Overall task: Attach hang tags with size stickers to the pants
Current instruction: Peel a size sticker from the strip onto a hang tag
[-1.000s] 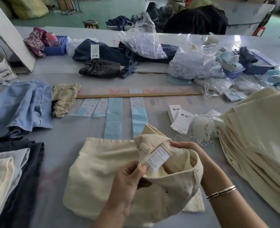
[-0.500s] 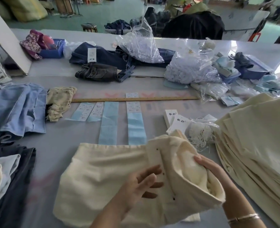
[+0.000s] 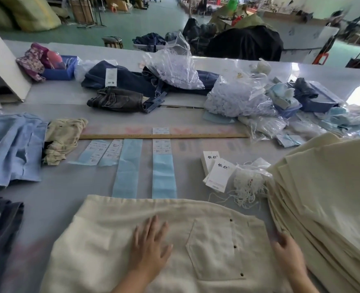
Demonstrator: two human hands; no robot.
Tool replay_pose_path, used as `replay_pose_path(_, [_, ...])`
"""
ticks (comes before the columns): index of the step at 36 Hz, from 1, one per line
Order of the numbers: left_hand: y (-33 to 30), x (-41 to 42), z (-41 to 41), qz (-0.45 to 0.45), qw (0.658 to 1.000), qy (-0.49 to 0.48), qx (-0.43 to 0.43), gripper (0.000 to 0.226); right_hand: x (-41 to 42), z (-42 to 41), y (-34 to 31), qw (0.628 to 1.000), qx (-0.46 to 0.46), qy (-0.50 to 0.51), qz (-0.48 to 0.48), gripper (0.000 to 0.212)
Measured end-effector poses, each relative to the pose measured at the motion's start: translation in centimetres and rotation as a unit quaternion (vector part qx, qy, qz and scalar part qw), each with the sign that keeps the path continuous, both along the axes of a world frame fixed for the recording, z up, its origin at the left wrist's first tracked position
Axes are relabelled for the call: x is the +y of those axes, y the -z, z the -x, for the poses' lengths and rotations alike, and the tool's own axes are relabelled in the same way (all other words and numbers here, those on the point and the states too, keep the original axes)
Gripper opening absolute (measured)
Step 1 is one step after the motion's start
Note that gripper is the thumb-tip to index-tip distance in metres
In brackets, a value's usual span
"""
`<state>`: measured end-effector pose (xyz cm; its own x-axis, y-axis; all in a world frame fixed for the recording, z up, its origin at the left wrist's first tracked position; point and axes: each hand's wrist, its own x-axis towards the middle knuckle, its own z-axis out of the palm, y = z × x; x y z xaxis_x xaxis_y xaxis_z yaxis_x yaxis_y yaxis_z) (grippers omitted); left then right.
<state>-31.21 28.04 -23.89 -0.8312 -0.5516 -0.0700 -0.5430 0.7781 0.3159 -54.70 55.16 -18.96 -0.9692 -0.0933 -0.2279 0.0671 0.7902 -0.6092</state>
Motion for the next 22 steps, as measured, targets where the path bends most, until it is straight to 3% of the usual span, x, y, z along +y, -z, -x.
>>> replay_pose_path(4, [0.7, 0.3, -0.2, 0.001, 1.0, -0.011, 0.005, 0.062, -6.9, 0.6, -1.8, 0.974, 0.136, -0.179, 0.0, 0.032])
replay_pose_path(10, [1.2, 0.2, -0.2, -0.002, 1.0, -0.016, -0.006, 0.06, -16.1, 2.8, -2.6, 0.909, 0.183, -0.362, -0.093, 0.043])
replay_pose_path(16, [1.1, -0.1, -0.2, -0.011, 1.0, -0.015, 0.007, 0.062, -19.1, 6.0, -1.5, 0.859, 0.168, -0.426, -0.229, 0.043])
replay_pose_path(22, [1.3, -0.1, -0.1, -0.004, 1.0, -0.014, 0.005, 0.059, -19.0, 6.9, -0.7, 0.861, 0.181, -0.416, -0.228, 0.031])
